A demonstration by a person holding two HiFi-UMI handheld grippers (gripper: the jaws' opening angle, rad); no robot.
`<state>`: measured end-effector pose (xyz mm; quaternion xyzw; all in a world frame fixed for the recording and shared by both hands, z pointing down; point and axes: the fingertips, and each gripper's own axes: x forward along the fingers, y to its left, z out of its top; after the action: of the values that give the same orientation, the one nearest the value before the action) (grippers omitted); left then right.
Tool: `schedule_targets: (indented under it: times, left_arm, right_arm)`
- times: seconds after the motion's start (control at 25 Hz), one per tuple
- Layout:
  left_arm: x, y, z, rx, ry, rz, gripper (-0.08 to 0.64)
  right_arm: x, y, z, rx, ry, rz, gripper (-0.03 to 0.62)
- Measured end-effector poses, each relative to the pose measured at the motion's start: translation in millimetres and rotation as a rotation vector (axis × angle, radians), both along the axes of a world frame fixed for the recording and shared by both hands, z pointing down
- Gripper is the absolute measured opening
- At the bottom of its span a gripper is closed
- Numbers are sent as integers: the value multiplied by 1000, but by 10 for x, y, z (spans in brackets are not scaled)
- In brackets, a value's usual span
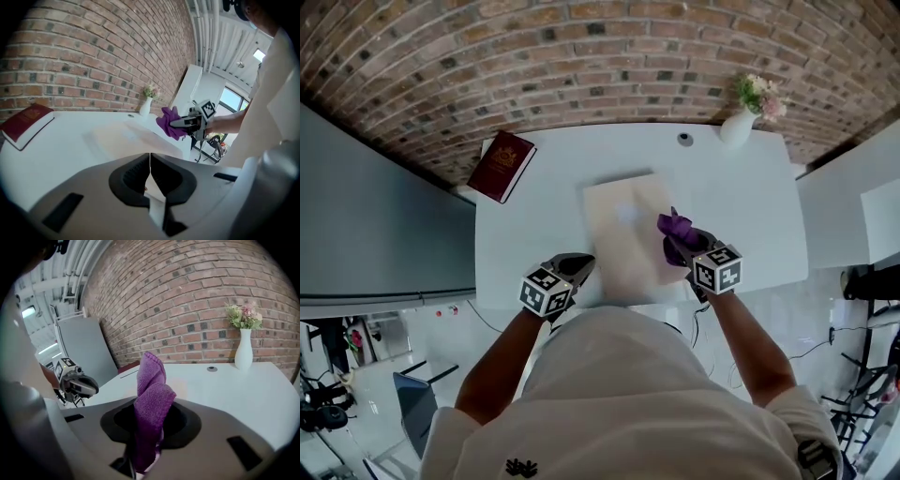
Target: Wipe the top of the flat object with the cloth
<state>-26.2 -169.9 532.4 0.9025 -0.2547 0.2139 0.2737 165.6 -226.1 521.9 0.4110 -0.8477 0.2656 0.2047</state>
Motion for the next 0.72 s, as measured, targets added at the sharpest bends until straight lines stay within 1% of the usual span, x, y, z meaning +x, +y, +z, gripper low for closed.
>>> schedule_targets:
  times: [0.12,0.28,0.44,0.72]
  left_arm:
    - [-118,3,-194,24,24,-12,26]
    - [-240,55,-383,47,39,0,26]
    - [-357,59,-567,65,75,-4,26]
    - [-629,119,-769,96,97,12,25]
  right_arm:
    - [-90,214,-84,13,8,-2,126]
    - [-236,448,-172,15,-2,12,127]
    - [-468,653,-234,16,1,-3,127]
    - [-870,871,-330,33,24,-16,126]
